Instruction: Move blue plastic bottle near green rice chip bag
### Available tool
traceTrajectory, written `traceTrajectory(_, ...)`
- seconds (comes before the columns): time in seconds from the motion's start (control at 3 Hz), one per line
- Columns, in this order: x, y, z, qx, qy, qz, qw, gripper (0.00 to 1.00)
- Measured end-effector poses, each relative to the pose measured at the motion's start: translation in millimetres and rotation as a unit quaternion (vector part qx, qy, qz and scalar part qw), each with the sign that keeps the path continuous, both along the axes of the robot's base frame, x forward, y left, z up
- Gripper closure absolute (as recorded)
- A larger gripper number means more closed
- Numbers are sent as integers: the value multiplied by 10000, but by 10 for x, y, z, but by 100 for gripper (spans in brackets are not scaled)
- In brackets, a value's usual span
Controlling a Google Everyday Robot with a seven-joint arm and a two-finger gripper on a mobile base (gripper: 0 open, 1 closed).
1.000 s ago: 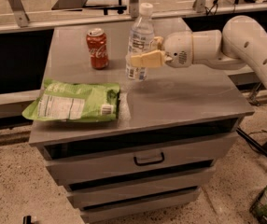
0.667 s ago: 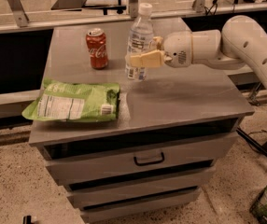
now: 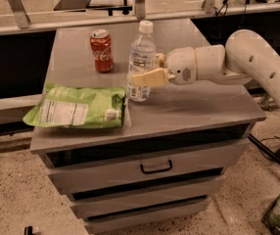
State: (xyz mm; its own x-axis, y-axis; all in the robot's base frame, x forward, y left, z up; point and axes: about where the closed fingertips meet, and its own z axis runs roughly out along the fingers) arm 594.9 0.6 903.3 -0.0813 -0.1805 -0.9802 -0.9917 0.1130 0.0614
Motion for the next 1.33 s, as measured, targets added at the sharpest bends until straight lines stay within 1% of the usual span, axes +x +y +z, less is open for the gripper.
traceTrajectory(0.33, -31, 103, 11, 38, -45, 171, 9998, 97)
traceTrajectory(1.33, -49, 174, 14, 39, -40, 229, 9997, 28)
